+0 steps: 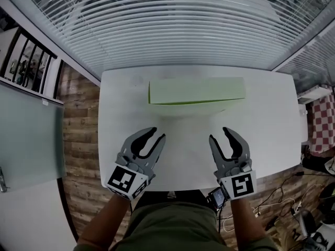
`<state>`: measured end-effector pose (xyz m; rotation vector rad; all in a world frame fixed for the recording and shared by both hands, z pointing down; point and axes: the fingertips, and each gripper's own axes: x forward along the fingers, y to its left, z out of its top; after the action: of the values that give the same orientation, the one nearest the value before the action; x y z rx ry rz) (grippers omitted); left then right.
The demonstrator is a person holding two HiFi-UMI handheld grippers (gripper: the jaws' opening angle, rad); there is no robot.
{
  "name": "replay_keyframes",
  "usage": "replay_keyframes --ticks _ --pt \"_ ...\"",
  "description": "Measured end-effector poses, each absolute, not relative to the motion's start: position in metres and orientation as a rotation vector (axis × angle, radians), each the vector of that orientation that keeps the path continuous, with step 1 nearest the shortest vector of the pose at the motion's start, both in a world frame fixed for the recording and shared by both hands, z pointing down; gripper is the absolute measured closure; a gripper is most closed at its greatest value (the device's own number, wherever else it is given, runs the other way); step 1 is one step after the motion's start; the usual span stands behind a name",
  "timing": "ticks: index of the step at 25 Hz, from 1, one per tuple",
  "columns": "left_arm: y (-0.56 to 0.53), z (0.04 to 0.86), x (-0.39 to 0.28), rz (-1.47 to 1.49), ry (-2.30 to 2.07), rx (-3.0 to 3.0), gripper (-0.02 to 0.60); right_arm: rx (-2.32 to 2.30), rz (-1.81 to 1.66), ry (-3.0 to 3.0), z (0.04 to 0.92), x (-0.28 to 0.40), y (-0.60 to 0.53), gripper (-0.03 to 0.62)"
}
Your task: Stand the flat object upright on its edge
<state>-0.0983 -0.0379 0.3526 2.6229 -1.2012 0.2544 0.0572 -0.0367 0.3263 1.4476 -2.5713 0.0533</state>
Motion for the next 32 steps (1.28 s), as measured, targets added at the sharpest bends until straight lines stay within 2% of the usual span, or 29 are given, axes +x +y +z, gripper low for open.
replay_keyframes --ticks 6,14,32 --pt "-0.035 0.341 -0.094 0.252 -1.155 2.668 0.523 1.431 0.065 -2.580 0.321 0.049 -0.027 0.511" --pt "-0.030 0.332 -0.095 0.241 -1.100 2.713 0.554 1.403 0.048 -2.616 0.305 0.027 -0.019 0.569" --pt "-0.020 0.329 -0.097 0.253 -0.972 2.762 0.581 1.339 0.038 -2.589 0.308 -0.006 -0.003 0.583"
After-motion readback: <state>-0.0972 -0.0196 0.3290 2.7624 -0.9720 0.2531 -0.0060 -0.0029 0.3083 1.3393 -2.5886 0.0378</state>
